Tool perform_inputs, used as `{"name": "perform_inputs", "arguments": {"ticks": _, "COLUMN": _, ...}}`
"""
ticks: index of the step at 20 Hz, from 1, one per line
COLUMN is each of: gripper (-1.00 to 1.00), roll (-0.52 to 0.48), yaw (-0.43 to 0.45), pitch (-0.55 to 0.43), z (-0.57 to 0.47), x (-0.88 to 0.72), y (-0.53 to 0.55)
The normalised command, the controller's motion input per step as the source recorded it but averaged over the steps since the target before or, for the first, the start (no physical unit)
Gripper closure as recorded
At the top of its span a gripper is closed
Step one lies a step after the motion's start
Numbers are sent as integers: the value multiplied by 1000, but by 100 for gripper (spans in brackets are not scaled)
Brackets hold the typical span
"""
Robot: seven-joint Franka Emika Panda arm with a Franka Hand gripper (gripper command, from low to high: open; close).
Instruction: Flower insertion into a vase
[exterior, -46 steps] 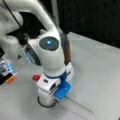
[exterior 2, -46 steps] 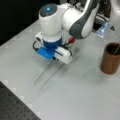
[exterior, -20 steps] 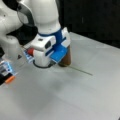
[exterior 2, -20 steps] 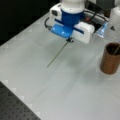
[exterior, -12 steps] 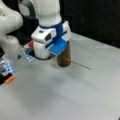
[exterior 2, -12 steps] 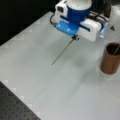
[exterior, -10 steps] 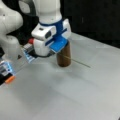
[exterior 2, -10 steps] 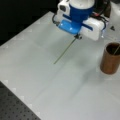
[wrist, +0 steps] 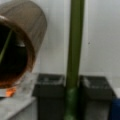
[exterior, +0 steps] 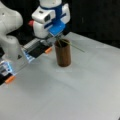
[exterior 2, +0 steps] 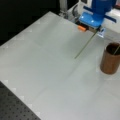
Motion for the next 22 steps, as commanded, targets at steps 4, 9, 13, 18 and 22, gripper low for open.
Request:
{"name": "perform_inputs", "arguments": {"ticks": 4, "gripper": 100, "roll": 79, "yaw": -113, "pitch": -155, "z": -162, "x": -660, "y": 339}}
{"name": "perform_inputs", "arguments": {"ticks": 9, "gripper": 100, "roll": 80, "yaw": -88, "pitch": -127, "z": -105, "x": -634, "y": 375}}
{"name": "perform_inputs", "arguments": {"ticks": 13, "gripper": 100, "roll": 73, "yaw": -78, "pitch": -76, "z": -30, "x": -535, "y": 362}}
{"name": "perform_inputs", "arguments": {"ticks": 18, "gripper": 100, "roll": 72, "yaw": -157, "pitch": -52, "z": -51, "x": -416, "y": 286}}
{"name": "perform_inputs", "arguments": {"ticks": 22, "gripper": 100, "roll": 61, "yaw": -146, "pitch": -13, "z": -119, "x": -314, "y": 91}}
